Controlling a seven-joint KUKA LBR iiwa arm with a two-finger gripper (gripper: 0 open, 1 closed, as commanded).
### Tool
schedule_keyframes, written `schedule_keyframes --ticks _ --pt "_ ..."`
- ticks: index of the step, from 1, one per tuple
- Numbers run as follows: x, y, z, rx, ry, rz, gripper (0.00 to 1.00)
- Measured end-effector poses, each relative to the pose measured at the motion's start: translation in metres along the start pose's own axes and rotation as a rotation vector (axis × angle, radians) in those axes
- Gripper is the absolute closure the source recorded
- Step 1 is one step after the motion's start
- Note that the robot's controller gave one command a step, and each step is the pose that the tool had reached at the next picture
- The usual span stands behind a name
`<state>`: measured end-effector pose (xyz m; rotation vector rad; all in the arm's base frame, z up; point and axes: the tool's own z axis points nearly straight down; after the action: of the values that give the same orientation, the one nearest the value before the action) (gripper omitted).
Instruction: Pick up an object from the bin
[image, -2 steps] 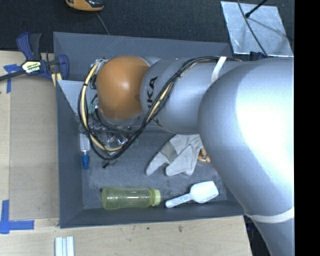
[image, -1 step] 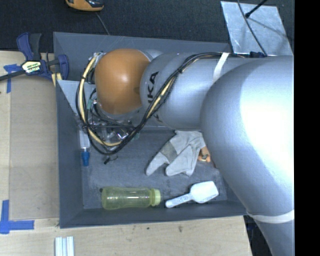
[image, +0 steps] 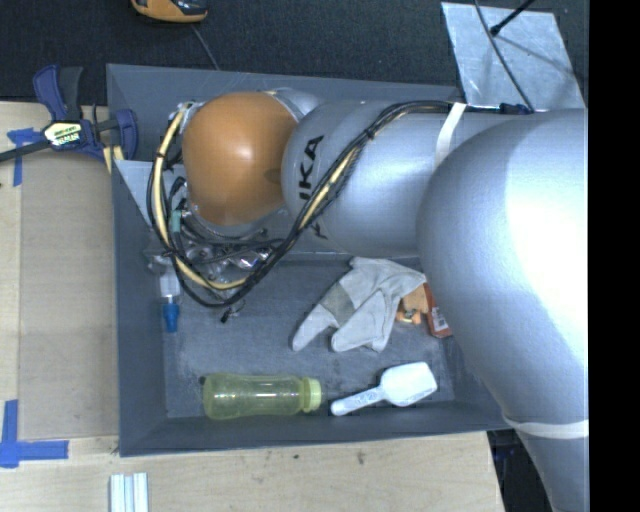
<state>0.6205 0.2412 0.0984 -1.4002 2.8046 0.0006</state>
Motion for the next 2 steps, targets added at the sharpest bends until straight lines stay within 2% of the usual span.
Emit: schedule_keyframes --ticks 1,2 --pt "0.0 0.001 0.009 -0.002 -0.001 0.017 0.0" --pt "0.007 0.005 0.02 -0.004 0.004 -0.141 1.0"
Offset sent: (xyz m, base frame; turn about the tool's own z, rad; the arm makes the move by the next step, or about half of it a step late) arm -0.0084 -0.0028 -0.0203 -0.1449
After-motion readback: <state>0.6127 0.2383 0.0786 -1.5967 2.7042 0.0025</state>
